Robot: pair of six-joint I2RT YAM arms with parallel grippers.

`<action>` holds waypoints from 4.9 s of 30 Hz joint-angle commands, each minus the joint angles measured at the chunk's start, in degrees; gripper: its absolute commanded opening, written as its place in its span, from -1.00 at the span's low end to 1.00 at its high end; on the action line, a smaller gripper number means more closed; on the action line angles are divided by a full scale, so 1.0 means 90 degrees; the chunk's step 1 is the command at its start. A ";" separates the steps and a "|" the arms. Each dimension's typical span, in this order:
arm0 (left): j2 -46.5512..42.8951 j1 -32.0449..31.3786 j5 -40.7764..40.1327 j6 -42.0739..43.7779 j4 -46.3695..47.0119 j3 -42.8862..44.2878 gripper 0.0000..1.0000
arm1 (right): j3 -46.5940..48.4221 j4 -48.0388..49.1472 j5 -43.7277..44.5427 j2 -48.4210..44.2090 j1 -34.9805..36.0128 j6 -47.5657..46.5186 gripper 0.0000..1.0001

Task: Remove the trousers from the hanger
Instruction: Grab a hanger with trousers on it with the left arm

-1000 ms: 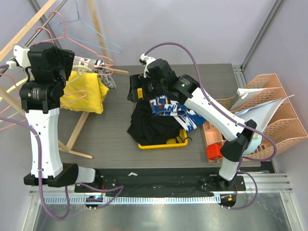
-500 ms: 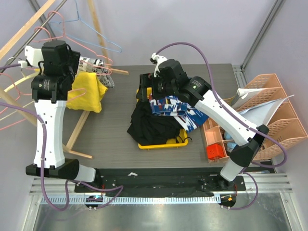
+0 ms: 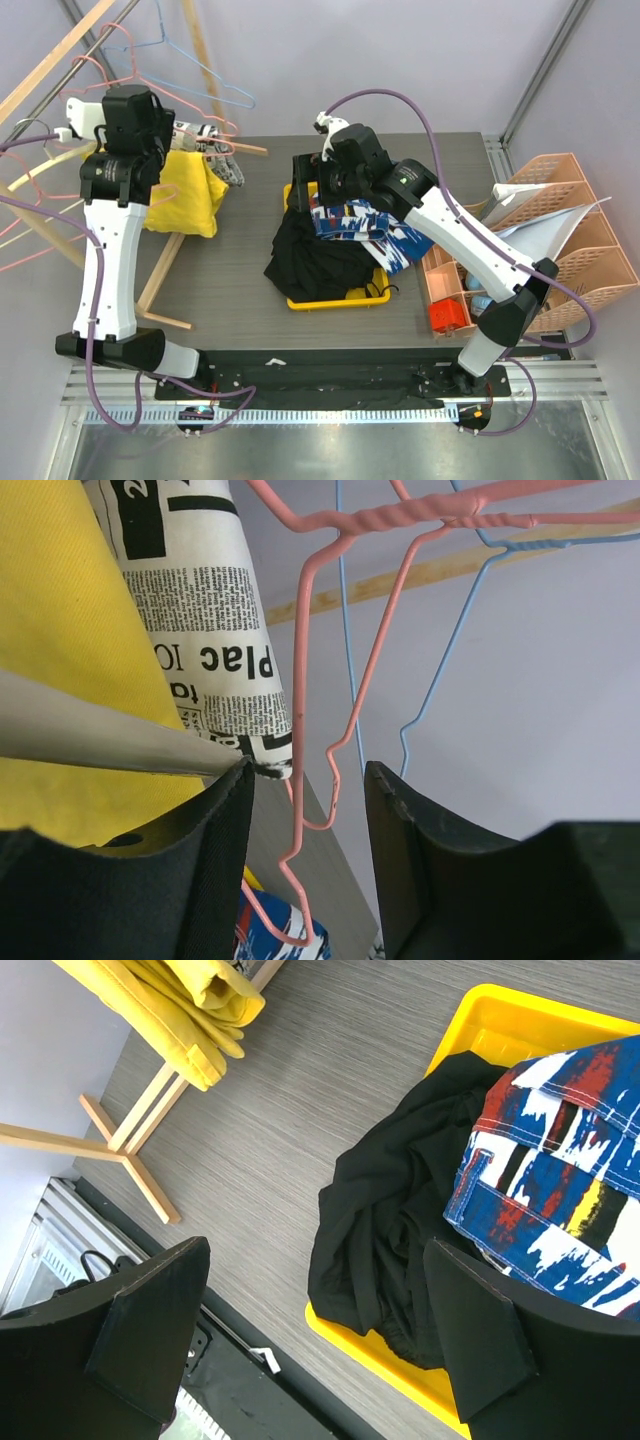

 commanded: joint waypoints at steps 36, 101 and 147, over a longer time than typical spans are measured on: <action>-0.1379 -0.0163 0.0501 0.2630 0.5824 -0.3451 -1.00 | -0.0478 -0.0117 0.0208 -0.0727 -0.0231 -0.0387 0.89; -0.0872 -0.1463 0.1193 0.3238 0.1010 0.0114 0.50 | 0.2194 0.4258 -0.2566 0.1987 -0.0280 0.1050 0.84; 0.0496 0.0012 0.0843 0.0943 0.0160 0.0544 0.17 | 0.3575 0.5566 -0.4000 0.3883 -0.0172 0.1302 -0.78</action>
